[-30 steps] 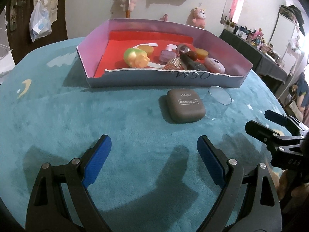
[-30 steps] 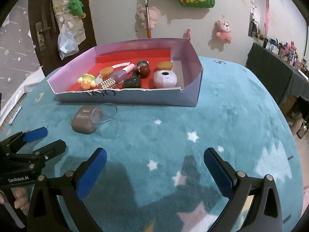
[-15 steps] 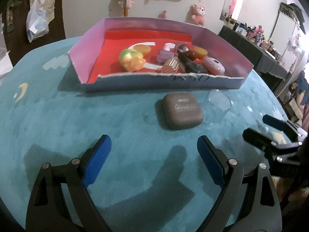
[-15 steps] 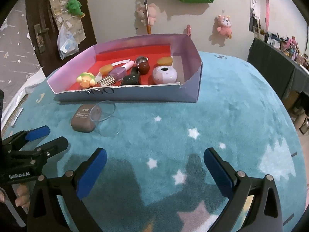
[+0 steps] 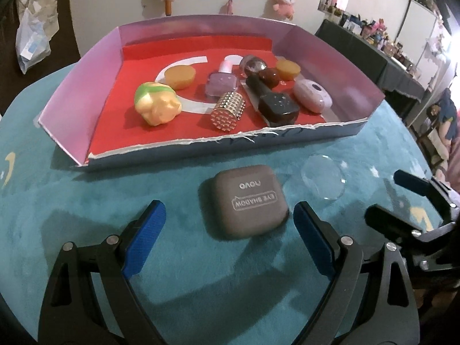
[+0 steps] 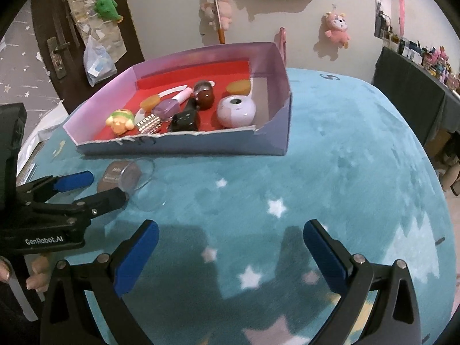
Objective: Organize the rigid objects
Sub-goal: 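Grasp the brown eyeshadow case with the left tool while the right tool grasps the clear lid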
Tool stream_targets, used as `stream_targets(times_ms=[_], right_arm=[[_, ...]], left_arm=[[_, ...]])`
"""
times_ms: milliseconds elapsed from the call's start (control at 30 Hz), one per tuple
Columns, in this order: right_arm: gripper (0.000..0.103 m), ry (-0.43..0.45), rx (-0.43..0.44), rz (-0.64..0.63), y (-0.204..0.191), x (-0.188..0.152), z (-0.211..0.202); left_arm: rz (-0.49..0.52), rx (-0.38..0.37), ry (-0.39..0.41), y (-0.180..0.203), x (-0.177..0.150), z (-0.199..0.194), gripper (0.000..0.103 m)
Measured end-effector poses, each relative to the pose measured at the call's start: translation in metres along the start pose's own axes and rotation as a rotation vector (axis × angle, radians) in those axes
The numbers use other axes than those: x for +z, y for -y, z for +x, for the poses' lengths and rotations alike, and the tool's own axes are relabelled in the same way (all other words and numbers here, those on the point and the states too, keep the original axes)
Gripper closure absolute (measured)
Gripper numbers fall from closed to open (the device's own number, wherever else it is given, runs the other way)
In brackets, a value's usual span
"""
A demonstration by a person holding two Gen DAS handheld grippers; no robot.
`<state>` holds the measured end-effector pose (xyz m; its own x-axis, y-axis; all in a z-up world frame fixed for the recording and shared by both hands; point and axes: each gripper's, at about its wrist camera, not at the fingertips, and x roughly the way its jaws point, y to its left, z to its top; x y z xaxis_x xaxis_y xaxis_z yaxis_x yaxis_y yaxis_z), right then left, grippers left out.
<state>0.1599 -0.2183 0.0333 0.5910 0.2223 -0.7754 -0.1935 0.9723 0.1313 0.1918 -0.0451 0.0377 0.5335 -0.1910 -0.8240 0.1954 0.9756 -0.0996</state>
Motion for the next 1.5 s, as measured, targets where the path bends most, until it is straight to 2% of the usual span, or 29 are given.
stream_targets(times_ms=[133, 233, 333, 400, 567, 700, 1000, 1133, 1200, 1500], right_arm=[[0.000, -0.003, 0.021, -0.006, -0.001, 0.007, 0.002], [0.000, -0.011, 0.036, -0.036, -0.009, 0.011, 0.006], [0.000, -0.032, 0.080, -0.068, -0.019, 0.015, 0.013], [0.000, -0.050, 0.117, -0.093, -0.028, 0.017, 0.020], [0.004, -0.072, 0.121, -0.151, -0.042, 0.020, 0.033], [0.014, -0.077, 0.143, -0.178, -0.046, 0.027, 0.036], [0.032, -0.080, 0.190, -0.231, -0.055, 0.040, 0.044], [0.044, -0.073, 0.228, -0.235, -0.057, 0.041, 0.045], [0.058, -0.072, 0.252, -0.243, -0.060, 0.041, 0.046], [0.059, -0.015, 0.226, -0.264, -0.066, 0.038, 0.022]], left_arm=[[0.009, 0.001, -0.006, -0.004, 0.000, 0.000, 0.012], [0.015, 0.035, 0.003, -0.014, -0.003, -0.005, 0.012], [0.014, 0.033, 0.001, -0.026, -0.004, -0.008, 0.012], [0.034, 0.016, -0.003, -0.029, -0.003, -0.009, 0.012], [0.136, 0.018, -0.008, -0.021, 0.003, -0.004, 0.013], [0.184, -0.013, -0.023, -0.015, 0.007, 0.000, 0.030], [0.199, -0.052, -0.025, -0.009, 0.018, 0.007, 0.051], [0.186, -0.075, -0.016, -0.012, 0.019, 0.007, 0.052], [0.180, -0.085, -0.007, -0.013, 0.018, 0.006, 0.052], [0.152, -0.118, 0.044, -0.014, 0.015, -0.017, 0.052]])
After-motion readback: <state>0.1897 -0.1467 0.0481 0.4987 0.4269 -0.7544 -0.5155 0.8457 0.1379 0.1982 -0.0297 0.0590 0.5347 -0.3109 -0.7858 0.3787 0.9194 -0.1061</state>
